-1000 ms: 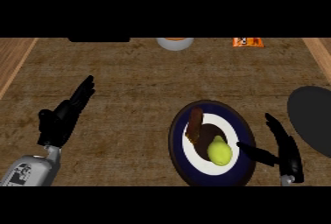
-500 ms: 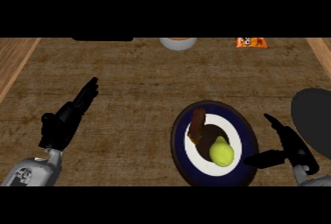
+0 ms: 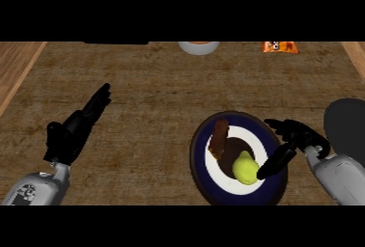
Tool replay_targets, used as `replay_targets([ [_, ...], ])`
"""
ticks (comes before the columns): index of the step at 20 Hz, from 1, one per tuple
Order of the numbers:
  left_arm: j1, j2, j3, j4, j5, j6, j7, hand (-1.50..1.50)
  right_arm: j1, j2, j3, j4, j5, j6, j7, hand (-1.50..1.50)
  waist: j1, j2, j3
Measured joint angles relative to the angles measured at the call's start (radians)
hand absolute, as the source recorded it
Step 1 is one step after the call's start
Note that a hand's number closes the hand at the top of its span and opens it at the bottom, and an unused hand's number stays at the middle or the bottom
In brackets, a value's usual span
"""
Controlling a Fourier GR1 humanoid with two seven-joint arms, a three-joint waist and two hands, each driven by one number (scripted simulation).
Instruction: Pick the pear from the plate and place it in the pan
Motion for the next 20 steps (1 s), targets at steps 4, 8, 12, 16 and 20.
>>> replay_targets([
  [4,-0.018,-0.016,0.006,0.017,-0.011,0.001,0.010,0.00,-0.066,0.043,0.033,0.021,-0.039,0.005,0.057,-1.50,-0.010,-0.001,0.000],
  [8,0.004,-0.028,0.005,0.019,-0.028,0.005,-0.008,0.00,-0.102,0.058,0.077,0.034,-0.040,0.000,0.092,-1.50,-0.015,-0.003,0.000],
  [12,0.009,-0.028,0.023,0.021,-0.026,-0.006,-0.010,0.00,-0.113,0.058,0.111,0.073,-0.036,0.003,0.091,-1.50,-0.017,-0.002,0.000],
  [16,0.006,-0.031,0.034,0.008,-0.025,-0.016,0.009,0.00,-0.090,0.048,0.139,0.051,-0.028,-0.004,0.097,-1.50,-0.023,-0.003,0.001],
  [20,0.011,-0.029,0.052,0.013,-0.024,-0.035,0.000,0.00,-0.081,0.061,0.167,0.055,-0.007,-0.013,0.097,-1.50,-0.023,-0.004,0.001],
])
